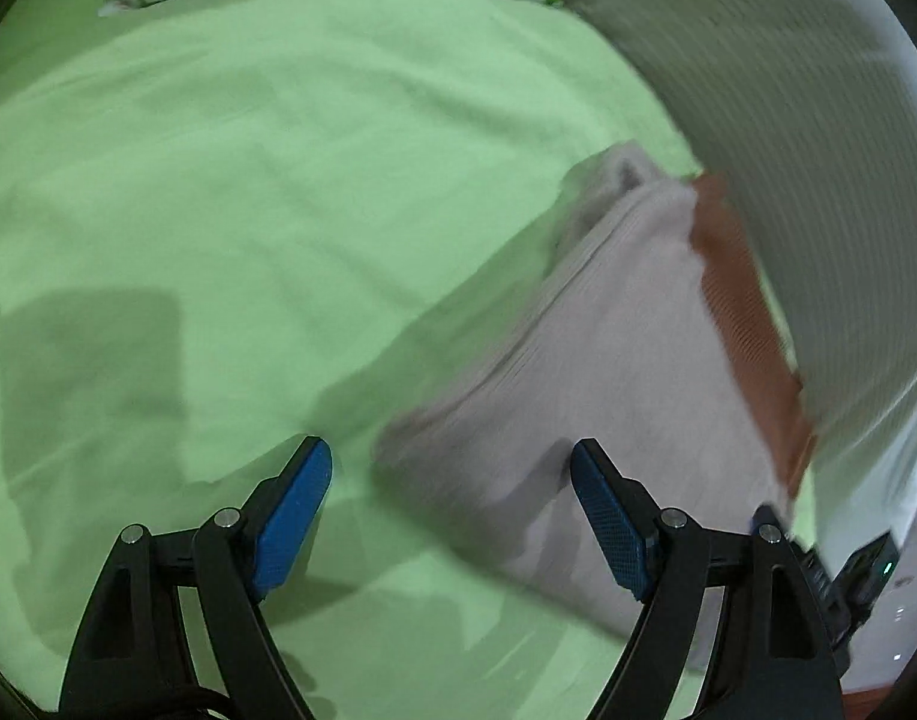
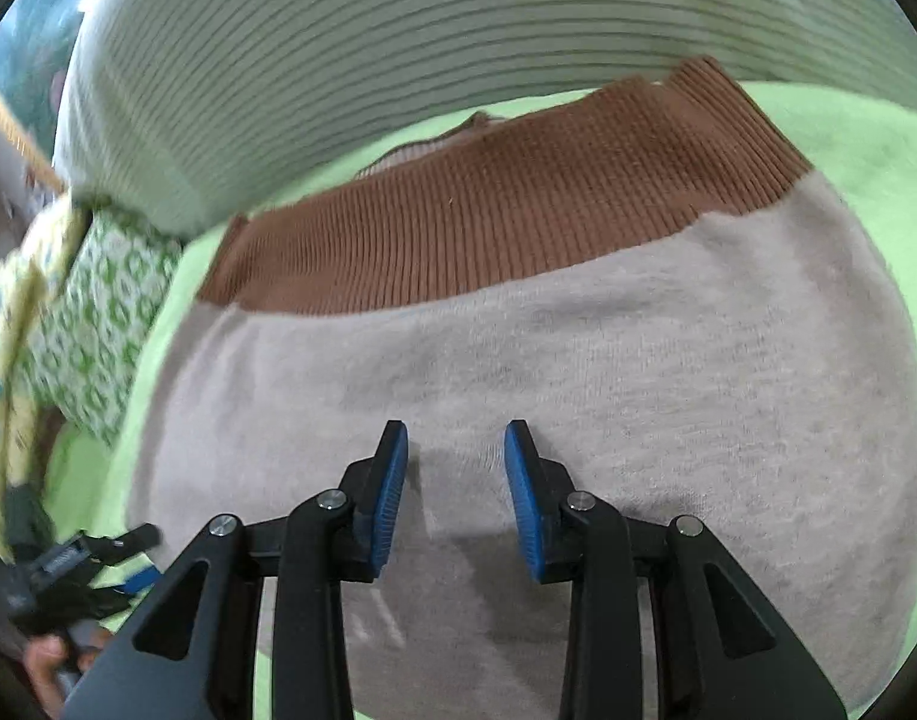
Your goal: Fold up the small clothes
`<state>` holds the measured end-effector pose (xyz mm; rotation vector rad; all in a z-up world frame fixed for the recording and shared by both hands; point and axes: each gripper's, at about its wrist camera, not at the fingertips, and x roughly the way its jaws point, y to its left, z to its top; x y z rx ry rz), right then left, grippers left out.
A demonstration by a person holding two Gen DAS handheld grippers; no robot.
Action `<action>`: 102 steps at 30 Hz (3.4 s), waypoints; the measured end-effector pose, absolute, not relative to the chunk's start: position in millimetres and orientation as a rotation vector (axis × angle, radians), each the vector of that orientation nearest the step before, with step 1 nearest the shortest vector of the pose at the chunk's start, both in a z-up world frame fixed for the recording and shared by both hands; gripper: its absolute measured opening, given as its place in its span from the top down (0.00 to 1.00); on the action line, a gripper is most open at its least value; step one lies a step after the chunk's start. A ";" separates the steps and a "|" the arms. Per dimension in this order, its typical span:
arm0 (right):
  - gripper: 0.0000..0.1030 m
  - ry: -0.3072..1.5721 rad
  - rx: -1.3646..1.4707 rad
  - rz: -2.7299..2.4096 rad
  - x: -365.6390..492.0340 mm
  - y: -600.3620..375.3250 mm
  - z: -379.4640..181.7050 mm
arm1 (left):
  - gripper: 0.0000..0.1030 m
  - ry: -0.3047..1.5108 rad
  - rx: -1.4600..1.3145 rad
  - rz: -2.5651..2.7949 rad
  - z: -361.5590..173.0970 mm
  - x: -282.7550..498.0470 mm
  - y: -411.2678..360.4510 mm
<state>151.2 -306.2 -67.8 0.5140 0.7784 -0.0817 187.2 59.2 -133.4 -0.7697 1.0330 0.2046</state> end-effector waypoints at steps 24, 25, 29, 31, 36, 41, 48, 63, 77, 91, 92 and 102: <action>0.80 0.817 0.435 -0.140 140.2 -319.3 -86.9 | 0.79 0.903 -0.579 0.094 -97.9 238.0 6.9; 0.80 0.815 0.439 -0.139 140.7 -319.5 -87.6 | 0.80 0.885 -0.573 0.081 -90.0 236.4 2.9; 0.80 0.811 0.484 -0.122 141.9 -324.4 -89.0 | 0.83 0.817 -0.535 -0.043 -50.2 233.6 -32.1; 0.80 0.798 0.541 -0.099 138.9 -331.8 -91.8 | 0.83 0.792 -0.502 -0.135 -29.5 233.5 -64.3; 0.81 0.710 0.815 0.005 118.9 -369.8 -101.0 | 0.83 0.783 -0.397 -0.375 -11.1 234.5 -157.7; 0.81 0.603 0.966 -0.050 85.1 -412.4 -99.2 | 0.73 0.911 -0.217 -0.495 -55.5 235.9 -231.9; 0.67 0.592 1.080 -0.025 73.9 -438.7 -106.1 | 0.47 0.943 -0.144 -0.528 -67.7 206.7 -231.1; 0.42 0.759 0.809 0.084 146.7 -379.8 -82.2 | 0.22 0.954 0.102 -0.178 -109.4 172.8 -149.3; 0.89 0.727 0.608 0.124 160.6 -370.3 -19.7 | 0.52 0.993 0.128 -0.103 -127.3 190.7 -164.2; 0.89 0.755 0.562 -0.087 105.6 -427.7 -67.7 | 0.55 1.018 0.118 -0.178 -130.0 195.3 -176.6; 0.89 0.749 0.579 -0.094 104.0 -430.4 -72.4 | 0.55 1.017 0.129 -0.182 -130.6 198.5 -176.9; 0.88 0.797 0.513 -0.117 122.4 -428.8 -74.0 | 0.52 1.036 0.163 -0.184 -138.0 205.2 -186.2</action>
